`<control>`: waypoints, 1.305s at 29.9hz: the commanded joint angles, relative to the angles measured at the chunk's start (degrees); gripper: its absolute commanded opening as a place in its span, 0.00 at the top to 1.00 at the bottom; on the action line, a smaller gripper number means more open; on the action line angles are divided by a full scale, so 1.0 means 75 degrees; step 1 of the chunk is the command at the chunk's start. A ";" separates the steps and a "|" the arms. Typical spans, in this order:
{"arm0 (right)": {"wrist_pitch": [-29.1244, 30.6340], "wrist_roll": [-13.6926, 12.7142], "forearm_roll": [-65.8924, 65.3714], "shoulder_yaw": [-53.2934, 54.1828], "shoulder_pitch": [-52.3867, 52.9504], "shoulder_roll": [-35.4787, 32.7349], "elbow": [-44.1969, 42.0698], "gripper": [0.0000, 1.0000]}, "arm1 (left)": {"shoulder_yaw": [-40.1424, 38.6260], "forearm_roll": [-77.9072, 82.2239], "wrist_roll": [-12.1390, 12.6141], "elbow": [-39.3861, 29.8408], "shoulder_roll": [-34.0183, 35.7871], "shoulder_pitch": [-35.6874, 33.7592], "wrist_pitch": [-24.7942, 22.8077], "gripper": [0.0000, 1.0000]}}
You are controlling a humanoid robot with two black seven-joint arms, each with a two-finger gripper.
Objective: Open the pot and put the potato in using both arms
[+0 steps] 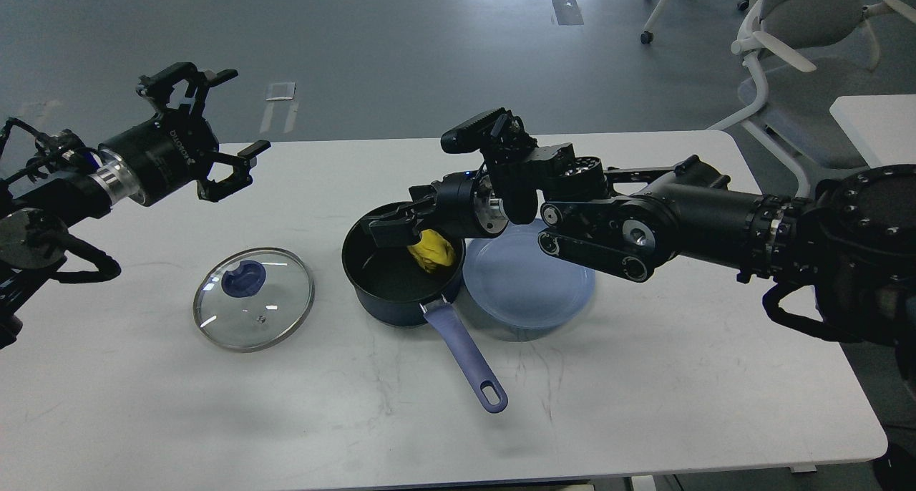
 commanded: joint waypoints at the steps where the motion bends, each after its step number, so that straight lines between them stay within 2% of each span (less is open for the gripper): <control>1: -0.0001 -0.0055 0.0755 0.0930 -0.0017 -0.0350 -0.0030 0.00 | -0.0007 0.0000 0.0002 0.0002 -0.0041 -0.0012 0.0000 0.02; 3: 0.0010 -0.0067 0.1435 0.1400 -0.0076 -0.0491 -0.0030 0.00 | -0.0018 0.0000 0.0002 0.0002 -0.0065 0.0000 0.0000 0.02; 7: -0.0095 -0.0184 0.4105 0.2922 -0.0367 -0.0784 -0.0089 0.00 | -0.0042 -0.0012 -0.0044 -0.0021 -0.0193 0.0000 0.0000 0.02; 9: -0.0095 -0.0184 0.4449 0.3264 -0.0497 -0.0901 -0.0089 0.00 | -0.0100 -0.0012 -0.0173 -0.0021 -0.0264 0.0000 0.0000 0.02; 11: -0.0095 -0.0219 0.4976 0.4129 -0.0964 -0.1065 -0.0089 0.00 | -0.0182 -0.0012 -0.0465 -0.0021 -0.0416 0.0000 0.0000 0.02; 14: -0.0095 -0.0324 0.5750 0.4765 -0.1528 -0.1077 -0.0065 0.01 | -0.0183 -0.0012 -0.0478 -0.0021 -0.0568 0.0000 0.0000 0.02; 15: -0.0107 -0.0406 0.5937 0.4870 -0.1633 -0.1077 -0.0054 0.01 | -0.0183 -0.0012 -0.0478 -0.0021 -0.0603 0.0000 0.0000 0.02; 19: -0.0130 -0.1096 0.6933 0.5841 -0.2324 -0.1077 -0.0065 0.00 | -0.0206 -0.0012 -0.0478 -0.0021 -0.0756 0.0222 0.0000 0.02; 22: -0.0212 -0.1437 0.7216 0.6136 -0.2536 -0.1031 -0.0065 0.00 | -0.0206 -0.0047 -0.0478 0.0002 -0.0815 0.0292 0.0000 0.02; 26: -0.0376 -0.1508 0.7228 0.6137 -0.2677 -0.1007 -0.0065 0.00 | -0.0229 -0.0106 -0.0455 0.0084 -0.0908 0.0410 0.0000 0.02; 30: -0.0435 -0.1730 0.7228 0.6114 -0.2724 -0.0949 -0.0065 0.00 | -0.0417 -0.0164 -0.0245 0.0073 -0.0932 0.0655 0.0000 0.02; 39: -0.0529 -0.1590 0.7170 0.6078 -0.2724 -0.0609 -0.0124 0.00 | -0.0429 -0.0176 -0.0115 0.0061 -0.0955 0.0808 0.0000 0.02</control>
